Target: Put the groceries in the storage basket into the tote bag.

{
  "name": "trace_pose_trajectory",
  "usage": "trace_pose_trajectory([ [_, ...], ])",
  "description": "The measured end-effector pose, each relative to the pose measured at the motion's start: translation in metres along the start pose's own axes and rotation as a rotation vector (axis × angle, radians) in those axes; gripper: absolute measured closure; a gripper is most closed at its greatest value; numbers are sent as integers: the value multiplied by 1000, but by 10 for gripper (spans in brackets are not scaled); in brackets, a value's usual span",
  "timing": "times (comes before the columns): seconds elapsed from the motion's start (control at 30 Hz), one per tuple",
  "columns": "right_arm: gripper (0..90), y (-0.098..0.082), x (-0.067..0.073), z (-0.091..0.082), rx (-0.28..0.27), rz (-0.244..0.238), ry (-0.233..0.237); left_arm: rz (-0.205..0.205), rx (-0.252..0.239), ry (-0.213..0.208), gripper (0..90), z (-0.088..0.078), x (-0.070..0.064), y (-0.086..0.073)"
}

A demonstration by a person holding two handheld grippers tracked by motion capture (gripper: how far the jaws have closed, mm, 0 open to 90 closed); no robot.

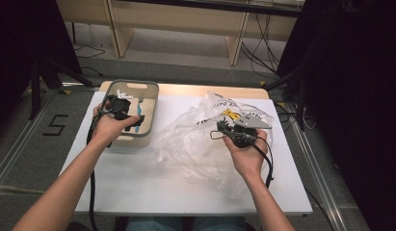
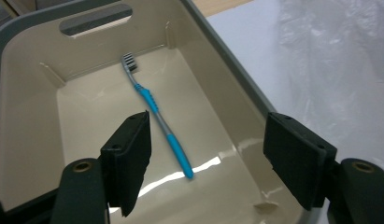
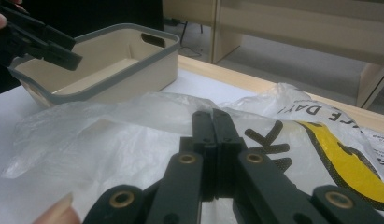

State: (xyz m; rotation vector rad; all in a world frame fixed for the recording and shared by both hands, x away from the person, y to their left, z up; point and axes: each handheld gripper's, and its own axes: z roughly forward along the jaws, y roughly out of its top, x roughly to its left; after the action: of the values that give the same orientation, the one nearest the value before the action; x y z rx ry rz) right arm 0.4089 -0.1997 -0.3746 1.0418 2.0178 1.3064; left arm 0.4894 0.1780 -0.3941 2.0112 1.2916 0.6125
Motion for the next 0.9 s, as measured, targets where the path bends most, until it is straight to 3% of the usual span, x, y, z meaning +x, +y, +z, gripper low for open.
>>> trace_pose_trajectory([
  [0.4, 900, -1, 1, 3, 10, -6, 6, -52, 56, 53, 348, 30, 18, 5],
  [0.9, 900, -1, 0, 2, 12, 2, 5, -36, 108, 81, 362, 51, 21, 20],
])
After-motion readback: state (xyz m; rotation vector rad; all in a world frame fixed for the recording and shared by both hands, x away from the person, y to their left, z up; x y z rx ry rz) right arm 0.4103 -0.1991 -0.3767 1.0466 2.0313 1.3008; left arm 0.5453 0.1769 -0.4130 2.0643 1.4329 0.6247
